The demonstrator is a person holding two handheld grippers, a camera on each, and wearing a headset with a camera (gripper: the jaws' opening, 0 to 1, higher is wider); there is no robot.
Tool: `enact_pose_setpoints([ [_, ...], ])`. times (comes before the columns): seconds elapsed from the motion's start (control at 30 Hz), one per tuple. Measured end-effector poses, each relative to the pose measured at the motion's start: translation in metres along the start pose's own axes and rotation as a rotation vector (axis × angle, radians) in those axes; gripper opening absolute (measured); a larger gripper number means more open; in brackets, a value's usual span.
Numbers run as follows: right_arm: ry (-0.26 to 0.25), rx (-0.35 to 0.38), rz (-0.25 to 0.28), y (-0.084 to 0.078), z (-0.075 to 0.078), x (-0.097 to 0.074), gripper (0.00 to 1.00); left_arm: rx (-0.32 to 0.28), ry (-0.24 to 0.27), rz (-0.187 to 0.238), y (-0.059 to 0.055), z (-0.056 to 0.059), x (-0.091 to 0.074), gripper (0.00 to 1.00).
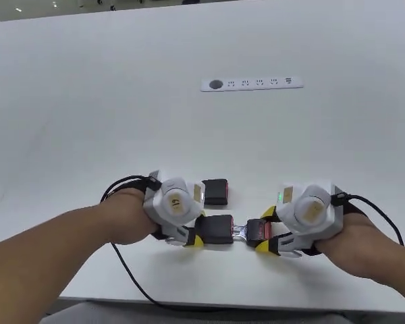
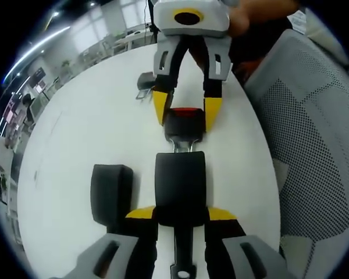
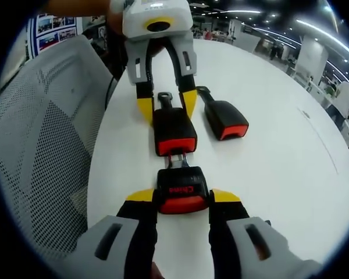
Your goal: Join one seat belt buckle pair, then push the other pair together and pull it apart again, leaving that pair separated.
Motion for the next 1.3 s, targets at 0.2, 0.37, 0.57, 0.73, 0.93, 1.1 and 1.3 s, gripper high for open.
enact_pose_setpoints([
  [0.2, 0.015, 0.010, 0.023, 0.001, 0.000, 0.000, 0.32, 0.017, -0.021, 0.005, 0.001, 0.000, 0.000, 0.31],
  [0.37, 0.024, -0.004, -0.004, 0.005, 0.001, 0.003, 0.32, 0.025, -0.027, 0.011, 0.001, -0.001, 0.001, 0.30],
  [0.57, 0.011, 0.000, -0.017, 0.008, 0.001, 0.006, 0.31, -0.003, -0.015, 0.018, -0.002, -0.004, 0.002, 0.30],
  [0.73, 0.016, -0.016, -0.021, 0.008, 0.001, 0.005, 0.31, 0.015, -0.026, 0.012, -0.002, -0.005, 0.003, 0.29],
  [0.93, 0.023, -0.024, -0.005, 0.015, 0.000, 0.010, 0.31, 0.034, -0.036, -0.006, -0.002, -0.005, 0.004, 0.29],
  [1.1, 0.020, -0.003, 0.008, 0.015, 0.000, 0.011, 0.31, 0.037, -0.034, -0.008, -0.003, -0.006, 0.005, 0.29],
  [1.3, 0.018, -0.002, -0.003, 0.015, -0.003, 0.011, 0.31, 0.044, -0.040, -0.003, -0.002, -0.005, 0.005, 0.29],
])
Point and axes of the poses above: the centre of the closed fingertips' face, and the gripper's own axes: x roughly forward along the fingers, z roughly to its right, y roughly out of its top, the point moved 1 cm from there along -x, roughly backward along the fingers, and after that the axes turned 4 degrees about y, right-handed, at the moved point
